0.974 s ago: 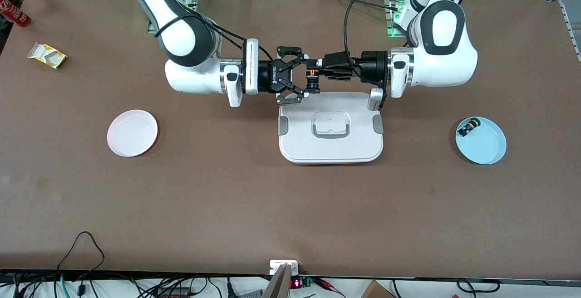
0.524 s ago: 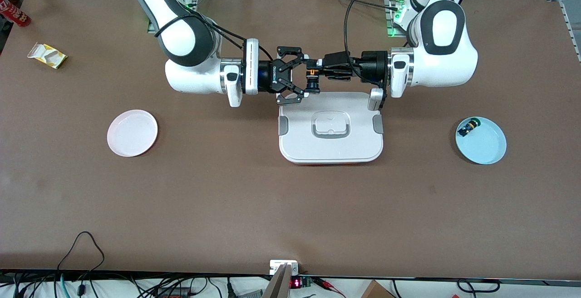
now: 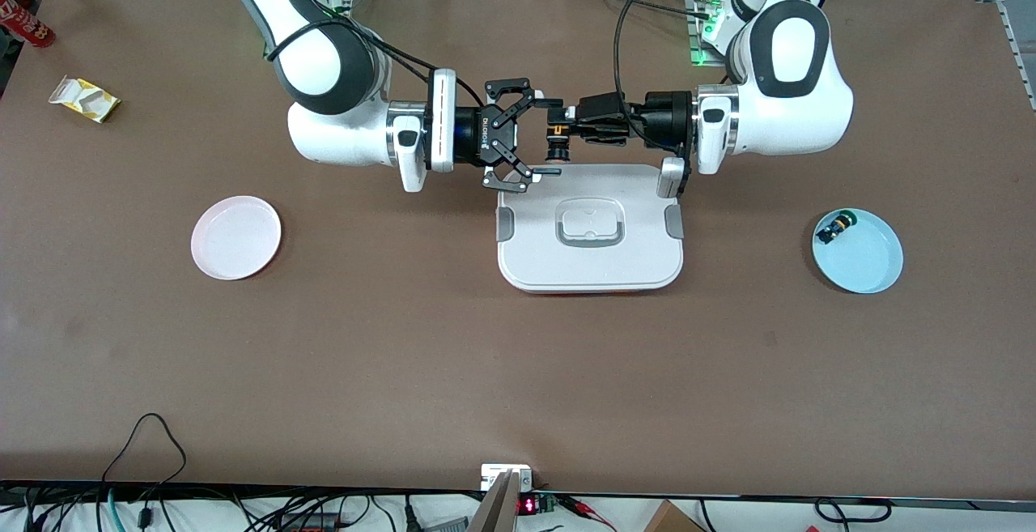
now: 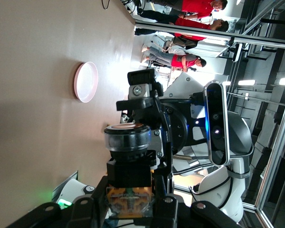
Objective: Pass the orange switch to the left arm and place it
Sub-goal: 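Open the right gripper while the left gripper pulls the switch away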
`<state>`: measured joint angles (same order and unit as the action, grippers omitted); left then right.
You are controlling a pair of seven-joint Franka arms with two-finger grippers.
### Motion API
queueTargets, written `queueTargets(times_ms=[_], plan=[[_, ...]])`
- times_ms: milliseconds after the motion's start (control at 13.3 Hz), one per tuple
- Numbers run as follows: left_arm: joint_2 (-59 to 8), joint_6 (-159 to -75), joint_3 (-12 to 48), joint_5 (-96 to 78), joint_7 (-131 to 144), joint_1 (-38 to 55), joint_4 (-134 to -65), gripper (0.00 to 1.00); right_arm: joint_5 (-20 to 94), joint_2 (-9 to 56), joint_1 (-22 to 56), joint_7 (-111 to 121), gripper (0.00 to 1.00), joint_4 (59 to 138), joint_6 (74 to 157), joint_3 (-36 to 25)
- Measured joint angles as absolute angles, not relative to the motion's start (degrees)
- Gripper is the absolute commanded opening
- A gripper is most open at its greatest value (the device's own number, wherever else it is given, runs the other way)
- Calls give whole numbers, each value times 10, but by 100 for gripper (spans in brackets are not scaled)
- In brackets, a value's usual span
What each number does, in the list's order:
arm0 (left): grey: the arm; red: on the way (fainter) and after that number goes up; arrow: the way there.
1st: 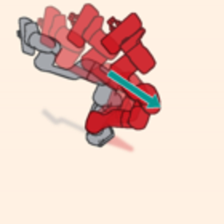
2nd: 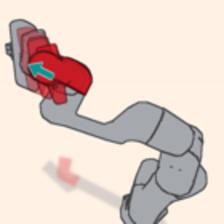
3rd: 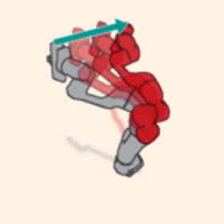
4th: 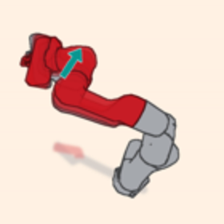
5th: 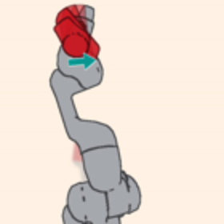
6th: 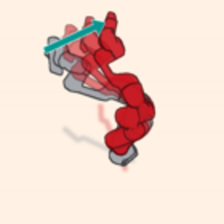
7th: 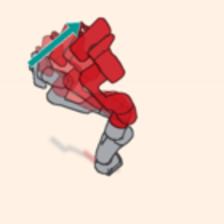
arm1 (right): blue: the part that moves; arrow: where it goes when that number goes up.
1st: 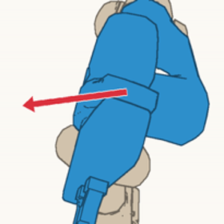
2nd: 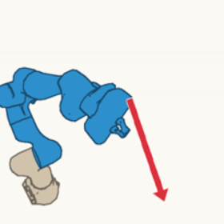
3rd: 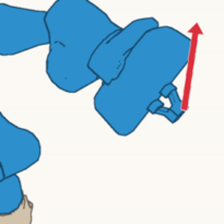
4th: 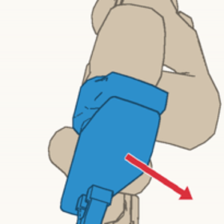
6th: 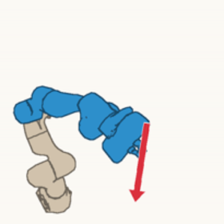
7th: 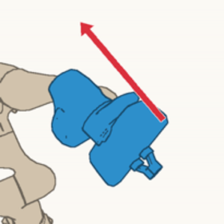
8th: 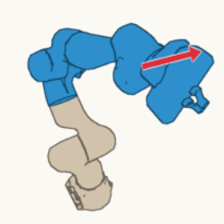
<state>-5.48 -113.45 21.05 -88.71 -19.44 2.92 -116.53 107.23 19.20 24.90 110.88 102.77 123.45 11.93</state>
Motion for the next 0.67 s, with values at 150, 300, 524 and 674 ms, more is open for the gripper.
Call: queueTargets(times_ms=[150, 300, 524, 674], plan=[[-53, -1145, 210, -823, -194, 28, -1153, 16, 1072, 191, 244, 1109, 100, 1031, 1234, 119], [-49, -1146, 210, -715, -191, 25, -1130, 16, 1072, 188, 232, 1109, 100, 1038, 1235, 119], [-41, -1140, 209, -562, -186, 21, -1106, 16, 1063, 182, 195, 1109, 100, 1056, 1202, 117], [-40, -1112, 207, -449, -187, 18, -1082, 16, 1030, 182, 167, 1109, 100, 1067, 1167, 117]])
